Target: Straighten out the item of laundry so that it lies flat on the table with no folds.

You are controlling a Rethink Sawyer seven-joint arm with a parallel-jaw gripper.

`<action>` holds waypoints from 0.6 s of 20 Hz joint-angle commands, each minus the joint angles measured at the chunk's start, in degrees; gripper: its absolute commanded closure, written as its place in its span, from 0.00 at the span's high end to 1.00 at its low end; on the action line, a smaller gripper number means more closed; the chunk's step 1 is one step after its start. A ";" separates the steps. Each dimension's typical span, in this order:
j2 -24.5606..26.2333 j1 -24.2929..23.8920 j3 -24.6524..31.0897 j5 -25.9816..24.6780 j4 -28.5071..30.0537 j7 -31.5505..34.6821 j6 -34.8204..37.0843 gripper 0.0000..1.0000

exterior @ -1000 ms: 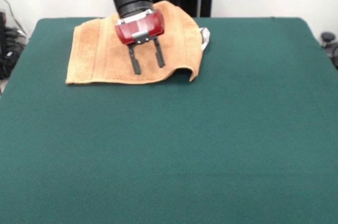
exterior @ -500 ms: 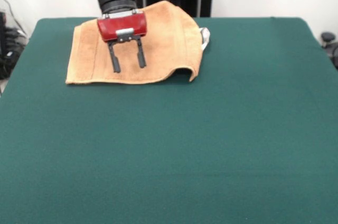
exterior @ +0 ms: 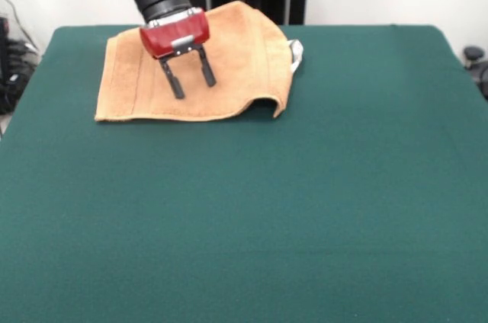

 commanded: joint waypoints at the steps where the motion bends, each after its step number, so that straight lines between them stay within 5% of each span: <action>1: 4.98 2.16 10.04 -6.61 -6.97 17.75 7.17 1.00; 12: 7.54 1.63 11.60 -5.00 -7.59 13.70 8.88 1.00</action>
